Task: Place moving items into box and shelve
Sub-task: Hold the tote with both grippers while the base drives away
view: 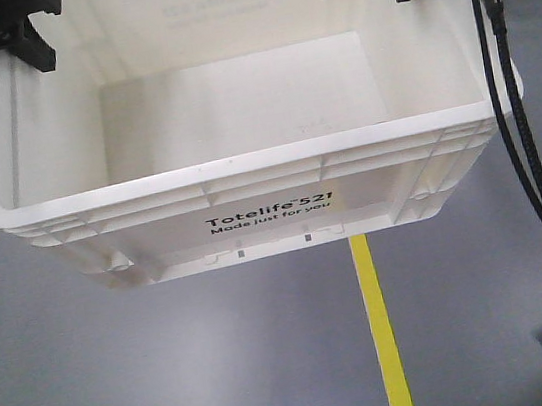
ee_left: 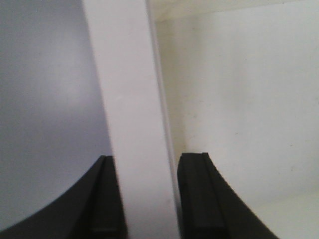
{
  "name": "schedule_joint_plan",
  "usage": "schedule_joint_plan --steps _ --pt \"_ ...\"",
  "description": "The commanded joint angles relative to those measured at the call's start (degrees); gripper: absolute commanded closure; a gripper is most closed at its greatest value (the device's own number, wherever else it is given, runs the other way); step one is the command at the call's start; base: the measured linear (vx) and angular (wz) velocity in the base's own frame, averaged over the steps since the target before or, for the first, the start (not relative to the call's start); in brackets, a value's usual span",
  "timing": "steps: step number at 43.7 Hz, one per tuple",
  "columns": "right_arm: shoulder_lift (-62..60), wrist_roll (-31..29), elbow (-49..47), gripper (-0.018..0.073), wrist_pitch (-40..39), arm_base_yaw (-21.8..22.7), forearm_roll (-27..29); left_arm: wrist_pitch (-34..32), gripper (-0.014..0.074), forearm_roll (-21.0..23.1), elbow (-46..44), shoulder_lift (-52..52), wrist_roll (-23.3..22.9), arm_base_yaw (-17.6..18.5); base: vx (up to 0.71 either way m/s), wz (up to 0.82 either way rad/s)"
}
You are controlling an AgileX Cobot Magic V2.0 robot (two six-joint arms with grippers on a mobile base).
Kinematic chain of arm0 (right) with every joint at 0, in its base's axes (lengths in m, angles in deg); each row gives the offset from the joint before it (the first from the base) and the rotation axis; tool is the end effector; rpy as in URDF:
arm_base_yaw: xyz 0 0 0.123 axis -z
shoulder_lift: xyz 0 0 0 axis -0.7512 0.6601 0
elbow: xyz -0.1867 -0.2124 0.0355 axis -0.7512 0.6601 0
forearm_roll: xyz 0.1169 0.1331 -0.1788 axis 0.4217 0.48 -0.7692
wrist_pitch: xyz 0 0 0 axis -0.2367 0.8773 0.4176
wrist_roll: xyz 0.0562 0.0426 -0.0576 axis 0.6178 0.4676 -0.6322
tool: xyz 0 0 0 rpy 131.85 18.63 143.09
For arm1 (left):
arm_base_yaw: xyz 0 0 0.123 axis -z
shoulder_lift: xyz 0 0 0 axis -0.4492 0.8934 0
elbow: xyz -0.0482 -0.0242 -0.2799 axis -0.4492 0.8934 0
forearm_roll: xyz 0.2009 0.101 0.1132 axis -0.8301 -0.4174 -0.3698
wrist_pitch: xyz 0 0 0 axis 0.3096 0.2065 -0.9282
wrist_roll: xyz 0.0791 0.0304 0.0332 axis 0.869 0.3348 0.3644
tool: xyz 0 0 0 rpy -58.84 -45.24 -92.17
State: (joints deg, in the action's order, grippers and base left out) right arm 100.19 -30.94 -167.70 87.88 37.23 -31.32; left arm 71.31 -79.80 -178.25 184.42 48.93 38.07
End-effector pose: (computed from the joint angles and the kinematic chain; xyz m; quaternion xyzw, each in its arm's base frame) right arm 0.3570 0.0872 0.4152 -0.0790 0.9520 0.1156 0.2721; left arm 0.3456 -0.0815 0.4074 0.0513 0.9647 -0.1020 0.2373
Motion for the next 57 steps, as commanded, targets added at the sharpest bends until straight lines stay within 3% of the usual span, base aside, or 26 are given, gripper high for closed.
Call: schedule_joint_plan --steps 1,57 --pt "-4.80 -3.52 -2.83 0.0562 -0.96 -0.62 12.61 -4.72 0.0603 1.42 -2.09 -2.54 0.49 -0.01 0.52 -0.16" --pt "-4.80 -3.52 -2.83 0.0562 -0.96 -0.62 12.61 -4.72 0.0603 1.41 -2.09 -2.54 0.49 -0.07 0.50 -0.29"
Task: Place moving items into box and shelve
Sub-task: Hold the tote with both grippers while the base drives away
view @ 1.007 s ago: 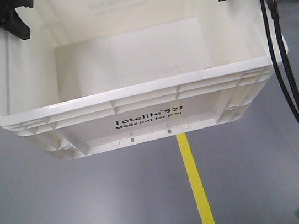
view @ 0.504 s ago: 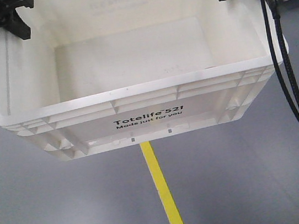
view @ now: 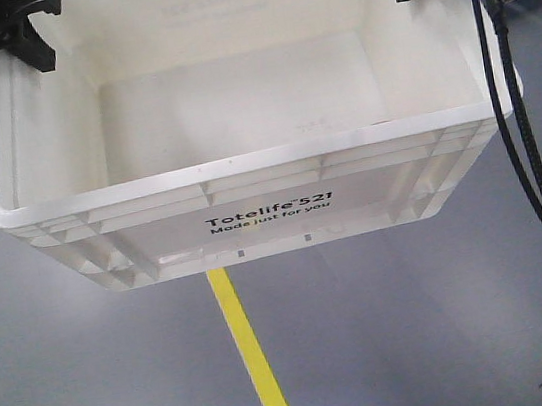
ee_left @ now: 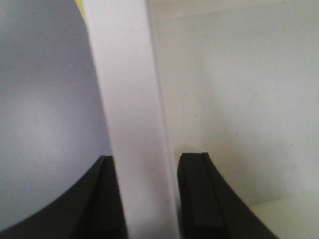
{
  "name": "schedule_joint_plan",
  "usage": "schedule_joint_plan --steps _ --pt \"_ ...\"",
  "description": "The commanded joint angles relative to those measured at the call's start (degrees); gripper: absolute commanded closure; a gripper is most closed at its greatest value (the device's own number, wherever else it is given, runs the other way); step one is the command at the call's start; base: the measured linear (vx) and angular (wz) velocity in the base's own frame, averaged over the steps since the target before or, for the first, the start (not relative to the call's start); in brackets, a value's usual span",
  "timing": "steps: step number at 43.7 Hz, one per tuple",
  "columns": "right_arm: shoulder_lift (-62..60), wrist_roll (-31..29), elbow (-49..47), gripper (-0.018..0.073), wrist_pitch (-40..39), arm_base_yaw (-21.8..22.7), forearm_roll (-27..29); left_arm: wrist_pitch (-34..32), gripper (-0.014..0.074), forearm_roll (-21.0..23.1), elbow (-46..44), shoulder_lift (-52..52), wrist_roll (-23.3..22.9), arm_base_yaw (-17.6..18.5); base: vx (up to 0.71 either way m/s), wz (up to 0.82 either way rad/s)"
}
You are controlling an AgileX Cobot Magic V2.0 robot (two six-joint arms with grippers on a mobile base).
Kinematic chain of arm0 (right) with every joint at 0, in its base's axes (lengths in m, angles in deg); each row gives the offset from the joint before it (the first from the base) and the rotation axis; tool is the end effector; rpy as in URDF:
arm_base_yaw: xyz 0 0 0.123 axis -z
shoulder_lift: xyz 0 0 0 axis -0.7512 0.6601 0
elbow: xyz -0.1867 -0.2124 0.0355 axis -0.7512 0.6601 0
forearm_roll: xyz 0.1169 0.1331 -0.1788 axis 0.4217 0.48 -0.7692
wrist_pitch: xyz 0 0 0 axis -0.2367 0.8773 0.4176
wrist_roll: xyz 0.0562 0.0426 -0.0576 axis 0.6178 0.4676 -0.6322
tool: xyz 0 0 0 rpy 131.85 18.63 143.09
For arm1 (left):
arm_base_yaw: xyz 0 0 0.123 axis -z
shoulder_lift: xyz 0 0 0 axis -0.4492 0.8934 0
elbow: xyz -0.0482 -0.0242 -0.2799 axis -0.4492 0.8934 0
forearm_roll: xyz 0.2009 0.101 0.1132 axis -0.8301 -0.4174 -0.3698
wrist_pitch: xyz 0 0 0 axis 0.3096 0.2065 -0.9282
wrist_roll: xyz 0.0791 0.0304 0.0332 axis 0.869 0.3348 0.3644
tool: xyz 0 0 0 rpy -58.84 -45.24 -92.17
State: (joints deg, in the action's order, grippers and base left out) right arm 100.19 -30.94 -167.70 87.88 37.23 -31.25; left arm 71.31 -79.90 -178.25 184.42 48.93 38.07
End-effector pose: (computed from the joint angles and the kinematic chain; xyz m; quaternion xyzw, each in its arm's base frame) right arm 0.3570 0.0873 0.4152 -0.0790 0.9520 0.1162 0.2720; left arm 0.3456 -0.0814 0.4074 0.0513 0.9648 -0.1011 0.2375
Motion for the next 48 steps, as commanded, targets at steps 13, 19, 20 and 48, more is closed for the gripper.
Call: schedule_joint_plan --steps 13,19,20,48 --pt "-4.80 -3.52 -2.83 0.0562 -0.96 -0.62 12.54 -4.72 0.0603 1.51 -2.09 -2.54 0.49 -0.07 0.48 -0.32" --pt "-4.80 -3.52 -2.83 0.0562 -0.96 -0.62 12.54 -4.72 0.0603 1.51 -2.09 -2.54 0.49 -0.07 0.47 -0.36" --pt "-4.80 -3.52 -2.83 0.0562 -0.96 -0.62 12.54 -4.72 0.0603 1.51 -2.09 -2.54 0.49 -0.07 0.47 -0.38" --pt "-4.80 -3.52 -2.83 0.0562 -0.96 -0.62 12.51 -4.72 0.0603 1.37 -2.09 -2.54 0.49 -0.07 0.45 -0.47"
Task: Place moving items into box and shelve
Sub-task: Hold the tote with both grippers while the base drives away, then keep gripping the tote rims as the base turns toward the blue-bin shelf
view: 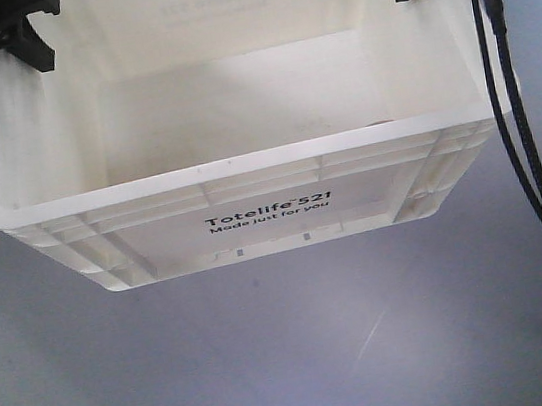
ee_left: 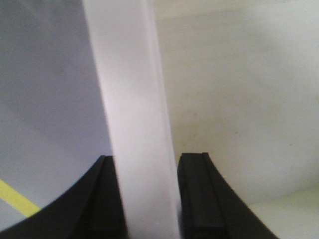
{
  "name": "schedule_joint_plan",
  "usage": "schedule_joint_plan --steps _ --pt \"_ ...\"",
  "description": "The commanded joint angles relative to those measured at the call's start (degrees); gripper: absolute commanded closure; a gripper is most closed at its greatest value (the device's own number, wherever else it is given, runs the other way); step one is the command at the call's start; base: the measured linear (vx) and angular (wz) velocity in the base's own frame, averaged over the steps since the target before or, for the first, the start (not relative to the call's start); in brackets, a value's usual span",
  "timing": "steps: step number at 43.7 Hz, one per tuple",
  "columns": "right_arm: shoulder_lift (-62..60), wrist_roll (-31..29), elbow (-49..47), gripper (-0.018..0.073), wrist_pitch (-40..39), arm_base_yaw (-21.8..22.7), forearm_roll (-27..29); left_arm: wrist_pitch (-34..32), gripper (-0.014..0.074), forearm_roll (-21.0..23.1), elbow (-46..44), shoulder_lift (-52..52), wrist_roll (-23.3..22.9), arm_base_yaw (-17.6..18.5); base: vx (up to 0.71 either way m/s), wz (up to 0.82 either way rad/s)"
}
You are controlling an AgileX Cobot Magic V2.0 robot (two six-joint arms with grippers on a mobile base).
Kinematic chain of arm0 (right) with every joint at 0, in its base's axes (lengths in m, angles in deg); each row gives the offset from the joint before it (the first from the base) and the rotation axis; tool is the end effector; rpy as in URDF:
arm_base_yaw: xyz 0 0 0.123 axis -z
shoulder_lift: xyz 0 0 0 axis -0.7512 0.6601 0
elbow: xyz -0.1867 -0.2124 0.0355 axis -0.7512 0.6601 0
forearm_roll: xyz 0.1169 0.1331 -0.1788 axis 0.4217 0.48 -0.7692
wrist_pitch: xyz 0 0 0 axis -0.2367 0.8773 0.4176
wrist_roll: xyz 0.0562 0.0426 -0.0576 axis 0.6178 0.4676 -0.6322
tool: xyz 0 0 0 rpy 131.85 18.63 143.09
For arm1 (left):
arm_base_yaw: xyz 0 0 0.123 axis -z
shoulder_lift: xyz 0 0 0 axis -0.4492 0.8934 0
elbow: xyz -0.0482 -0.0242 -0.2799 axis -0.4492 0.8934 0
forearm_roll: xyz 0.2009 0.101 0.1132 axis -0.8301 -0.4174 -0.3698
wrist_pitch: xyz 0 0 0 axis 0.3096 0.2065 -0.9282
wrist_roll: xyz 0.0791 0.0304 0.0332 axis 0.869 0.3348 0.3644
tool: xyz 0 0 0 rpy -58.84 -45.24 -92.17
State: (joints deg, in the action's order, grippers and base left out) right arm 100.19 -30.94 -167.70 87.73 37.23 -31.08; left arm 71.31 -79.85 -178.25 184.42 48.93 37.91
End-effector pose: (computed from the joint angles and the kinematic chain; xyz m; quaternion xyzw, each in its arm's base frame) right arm 0.3571 0.0876 0.4154 -0.0788 0.9515 0.1179 0.2731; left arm 0.3459 -0.0805 0.4074 0.0500 0.9648 -0.1012 0.2375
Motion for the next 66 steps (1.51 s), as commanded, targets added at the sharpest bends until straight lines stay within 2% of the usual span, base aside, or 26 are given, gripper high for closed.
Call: schedule_joint_plan --steps 1,66 --pt "-4.80 -3.52 -2.83 0.0562 -0.80 -0.62 12.35 -4.72 0.0603 1.32 -2.09 -2.54 0.49 0.09 0.39 -0.54" --pt "-4.80 -3.52 -2.83 0.0562 -0.73 -0.62 12.37 -4.70 0.0603 1.46 -2.09 -2.54 0.49 0.09 0.33 -0.51"
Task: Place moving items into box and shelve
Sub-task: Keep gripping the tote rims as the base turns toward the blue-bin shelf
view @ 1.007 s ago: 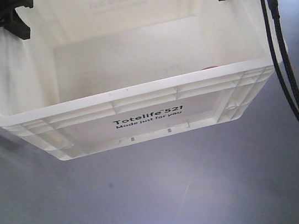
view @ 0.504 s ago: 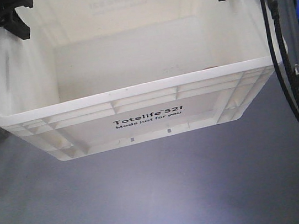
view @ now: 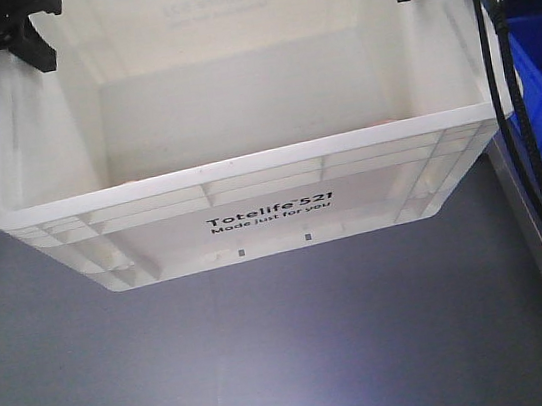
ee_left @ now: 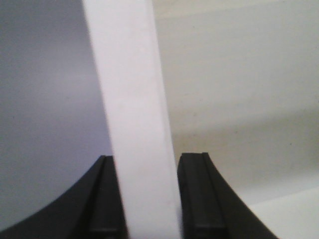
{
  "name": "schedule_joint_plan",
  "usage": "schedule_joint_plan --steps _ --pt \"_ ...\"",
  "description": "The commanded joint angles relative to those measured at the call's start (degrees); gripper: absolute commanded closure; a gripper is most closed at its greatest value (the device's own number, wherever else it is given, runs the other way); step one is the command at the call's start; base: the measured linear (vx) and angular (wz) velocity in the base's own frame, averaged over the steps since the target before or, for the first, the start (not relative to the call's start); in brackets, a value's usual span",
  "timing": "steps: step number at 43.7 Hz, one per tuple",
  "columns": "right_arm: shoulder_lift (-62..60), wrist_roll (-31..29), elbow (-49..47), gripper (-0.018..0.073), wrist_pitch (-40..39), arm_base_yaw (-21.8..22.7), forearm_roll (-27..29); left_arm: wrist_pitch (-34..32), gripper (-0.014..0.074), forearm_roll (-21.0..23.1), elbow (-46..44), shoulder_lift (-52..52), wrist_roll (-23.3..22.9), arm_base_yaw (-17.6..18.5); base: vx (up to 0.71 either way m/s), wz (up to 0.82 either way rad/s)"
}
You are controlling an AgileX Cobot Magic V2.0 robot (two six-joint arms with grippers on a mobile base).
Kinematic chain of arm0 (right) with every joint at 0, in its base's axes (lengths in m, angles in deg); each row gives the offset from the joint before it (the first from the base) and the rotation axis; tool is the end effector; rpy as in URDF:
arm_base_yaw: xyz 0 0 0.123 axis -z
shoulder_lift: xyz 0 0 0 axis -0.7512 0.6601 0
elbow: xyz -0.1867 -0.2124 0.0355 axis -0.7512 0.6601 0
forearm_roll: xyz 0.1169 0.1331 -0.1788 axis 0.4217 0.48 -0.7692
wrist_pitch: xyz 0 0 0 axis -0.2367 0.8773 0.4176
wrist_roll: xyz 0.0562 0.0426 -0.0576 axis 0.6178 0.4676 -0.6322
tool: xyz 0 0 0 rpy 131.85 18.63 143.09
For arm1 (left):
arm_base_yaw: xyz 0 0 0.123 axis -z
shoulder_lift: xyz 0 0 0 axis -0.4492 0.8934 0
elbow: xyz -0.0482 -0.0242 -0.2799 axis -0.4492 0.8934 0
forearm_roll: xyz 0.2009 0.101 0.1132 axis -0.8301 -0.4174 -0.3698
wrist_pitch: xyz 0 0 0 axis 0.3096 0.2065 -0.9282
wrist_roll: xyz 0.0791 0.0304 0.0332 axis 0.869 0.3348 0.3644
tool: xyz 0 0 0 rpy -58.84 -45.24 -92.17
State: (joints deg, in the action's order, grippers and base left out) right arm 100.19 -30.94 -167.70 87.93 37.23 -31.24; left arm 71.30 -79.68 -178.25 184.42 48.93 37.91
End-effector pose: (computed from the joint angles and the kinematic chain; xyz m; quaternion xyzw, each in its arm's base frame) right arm 0.3569 0.0874 0.4151 -0.0790 0.9521 0.1163 0.2716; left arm 0.3458 -0.0807 0.4074 0.0500 0.9647 -0.1027 0.2374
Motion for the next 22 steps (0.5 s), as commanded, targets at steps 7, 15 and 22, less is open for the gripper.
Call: schedule_joint_plan --steps 7,15,22 --pt "-4.80 -3.52 -2.83 0.0562 -0.93 -0.62 12.53 -4.69 0.0603 1.29 -2.09 -2.54 0.49 0.09 0.37 -0.25" --pt "-4.80 -3.52 -2.83 0.0562 -0.93 -0.62 12.53 -4.69 0.0603 1.29 -2.09 -2.54 0.49 0.09 0.38 -0.17" --pt "-4.80 -3.52 -2.83 0.0562 -0.93 -0.62 12.53 -4.69 0.0603 1.29 -2.09 -2.54 0.49 0.09 0.39 -0.10"
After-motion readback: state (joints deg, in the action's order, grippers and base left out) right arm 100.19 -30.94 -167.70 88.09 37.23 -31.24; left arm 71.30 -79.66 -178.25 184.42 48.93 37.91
